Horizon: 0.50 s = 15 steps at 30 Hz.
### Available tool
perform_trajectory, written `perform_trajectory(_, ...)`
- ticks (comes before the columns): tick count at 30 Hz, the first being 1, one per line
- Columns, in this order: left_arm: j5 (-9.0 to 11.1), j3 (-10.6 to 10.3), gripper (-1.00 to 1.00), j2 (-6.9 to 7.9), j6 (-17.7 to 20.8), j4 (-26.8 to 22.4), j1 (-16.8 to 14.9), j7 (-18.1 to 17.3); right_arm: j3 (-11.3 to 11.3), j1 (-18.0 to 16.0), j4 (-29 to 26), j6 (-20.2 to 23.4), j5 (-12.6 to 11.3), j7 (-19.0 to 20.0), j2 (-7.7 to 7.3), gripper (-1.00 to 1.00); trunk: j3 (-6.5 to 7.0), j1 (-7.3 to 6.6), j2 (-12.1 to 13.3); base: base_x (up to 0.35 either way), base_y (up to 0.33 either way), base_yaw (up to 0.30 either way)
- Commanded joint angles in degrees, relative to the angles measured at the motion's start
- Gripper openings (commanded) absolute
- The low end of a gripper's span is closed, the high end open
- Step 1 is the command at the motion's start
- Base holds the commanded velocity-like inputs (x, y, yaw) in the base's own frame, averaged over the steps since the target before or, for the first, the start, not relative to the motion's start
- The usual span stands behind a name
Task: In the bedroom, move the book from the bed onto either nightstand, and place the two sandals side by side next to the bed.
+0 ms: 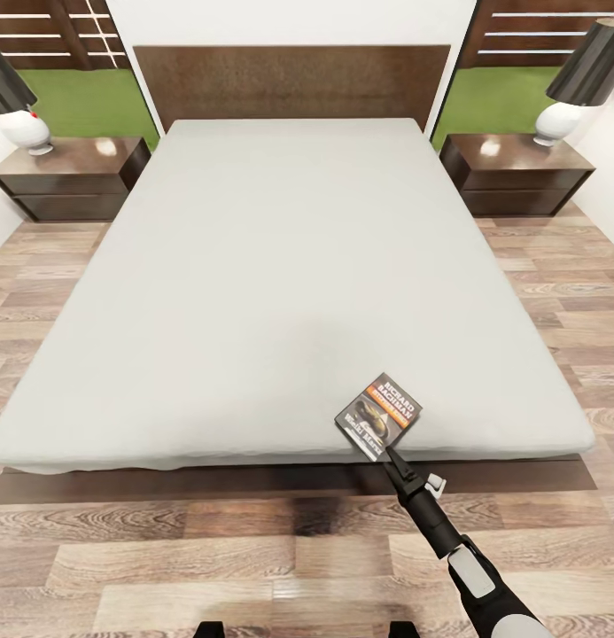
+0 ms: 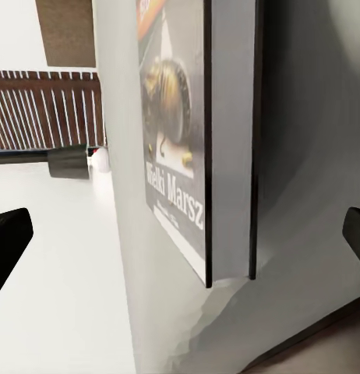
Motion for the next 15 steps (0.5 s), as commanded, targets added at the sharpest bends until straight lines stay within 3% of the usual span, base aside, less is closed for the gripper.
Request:
perform_trajectory(1,0.59,-0.50,1.00,0.00,-0.17,-0.02,0.02,0.12,-0.08,-0.02,0.03,0.60,-0.31,0.18,0.00,1.00,-0.02,0.00,-0.01,0.000,0.000,0.000)
perform_trajectory(15,0.59,-0.50,1.00,0.02,-0.13,-0.02,0.01,0.12,-0.07,-0.41,0.04,0.54,-0.20,0.17,0.07,1.00,-0.02,0.00,-0.01,0.000,0.000,0.000)
